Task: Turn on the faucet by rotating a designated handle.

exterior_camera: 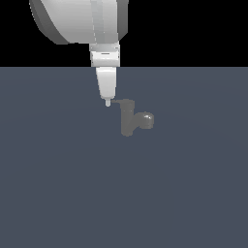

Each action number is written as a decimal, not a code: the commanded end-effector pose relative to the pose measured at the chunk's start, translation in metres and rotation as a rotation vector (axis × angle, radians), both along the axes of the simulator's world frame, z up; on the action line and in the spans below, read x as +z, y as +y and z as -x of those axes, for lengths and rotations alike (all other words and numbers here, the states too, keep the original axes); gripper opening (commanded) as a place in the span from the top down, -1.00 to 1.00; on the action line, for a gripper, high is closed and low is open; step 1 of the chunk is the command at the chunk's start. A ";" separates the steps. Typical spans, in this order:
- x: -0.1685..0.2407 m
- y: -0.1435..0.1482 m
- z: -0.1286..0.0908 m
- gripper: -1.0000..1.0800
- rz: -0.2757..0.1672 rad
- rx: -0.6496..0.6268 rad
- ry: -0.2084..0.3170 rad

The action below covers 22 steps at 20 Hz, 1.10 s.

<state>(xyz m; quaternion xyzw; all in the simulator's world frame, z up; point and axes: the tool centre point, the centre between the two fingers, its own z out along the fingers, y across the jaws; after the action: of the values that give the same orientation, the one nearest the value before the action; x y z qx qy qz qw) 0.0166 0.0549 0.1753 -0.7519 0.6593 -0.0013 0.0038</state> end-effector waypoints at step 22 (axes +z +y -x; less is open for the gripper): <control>0.000 -0.068 0.023 1.00 -0.007 0.033 0.005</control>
<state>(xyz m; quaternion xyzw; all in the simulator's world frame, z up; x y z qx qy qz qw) -0.0063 -0.0140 0.1753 -0.7623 0.6472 0.0025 0.0040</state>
